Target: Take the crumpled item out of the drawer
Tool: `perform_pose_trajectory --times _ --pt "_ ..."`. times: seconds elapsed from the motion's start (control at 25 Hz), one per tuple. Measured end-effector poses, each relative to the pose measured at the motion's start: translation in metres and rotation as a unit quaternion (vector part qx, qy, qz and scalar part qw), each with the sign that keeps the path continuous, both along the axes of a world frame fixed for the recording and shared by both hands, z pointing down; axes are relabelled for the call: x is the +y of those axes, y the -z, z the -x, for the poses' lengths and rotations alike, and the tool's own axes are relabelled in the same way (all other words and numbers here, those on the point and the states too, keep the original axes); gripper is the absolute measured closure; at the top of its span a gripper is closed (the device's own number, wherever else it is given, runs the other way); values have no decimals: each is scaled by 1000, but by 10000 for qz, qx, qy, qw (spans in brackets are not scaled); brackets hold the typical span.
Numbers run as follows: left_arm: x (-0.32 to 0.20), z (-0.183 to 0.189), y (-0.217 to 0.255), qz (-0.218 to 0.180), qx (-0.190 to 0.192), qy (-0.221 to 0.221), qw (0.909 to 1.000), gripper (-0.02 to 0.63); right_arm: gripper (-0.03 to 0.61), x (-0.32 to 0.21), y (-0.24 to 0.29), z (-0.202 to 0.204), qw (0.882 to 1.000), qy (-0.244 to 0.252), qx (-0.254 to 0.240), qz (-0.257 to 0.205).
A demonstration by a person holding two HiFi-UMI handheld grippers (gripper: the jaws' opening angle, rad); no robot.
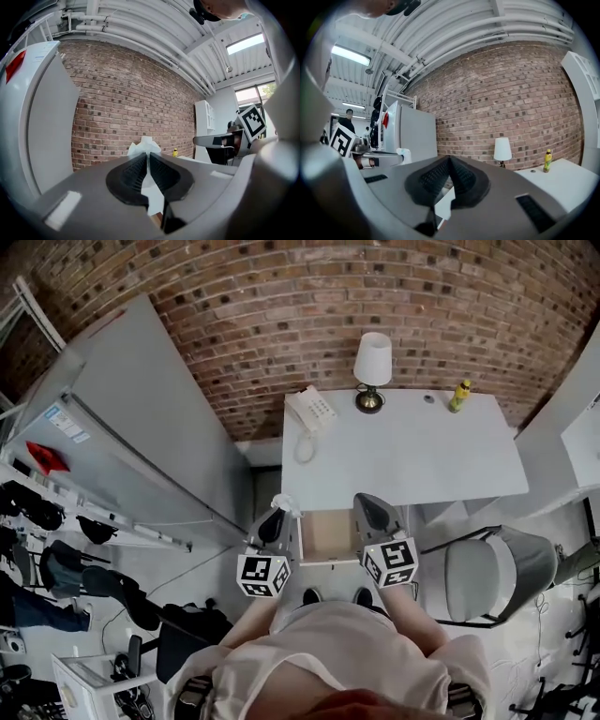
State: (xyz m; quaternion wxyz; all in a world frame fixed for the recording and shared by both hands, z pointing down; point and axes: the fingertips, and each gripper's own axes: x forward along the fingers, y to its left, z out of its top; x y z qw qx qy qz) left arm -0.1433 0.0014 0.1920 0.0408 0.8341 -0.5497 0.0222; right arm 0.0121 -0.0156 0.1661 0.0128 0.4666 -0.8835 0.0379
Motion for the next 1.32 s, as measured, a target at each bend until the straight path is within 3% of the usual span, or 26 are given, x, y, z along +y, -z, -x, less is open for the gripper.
perform_pose_trajectory --times 0.52,1.32 --pt "8 3 14 -185 136 90 9997 588 572 9 12 7 9999 60 -8 -106" --pt "-14 -17 12 -173 193 -264 9993 588 572 -13 13 -4 9998 -166 -31 -128"
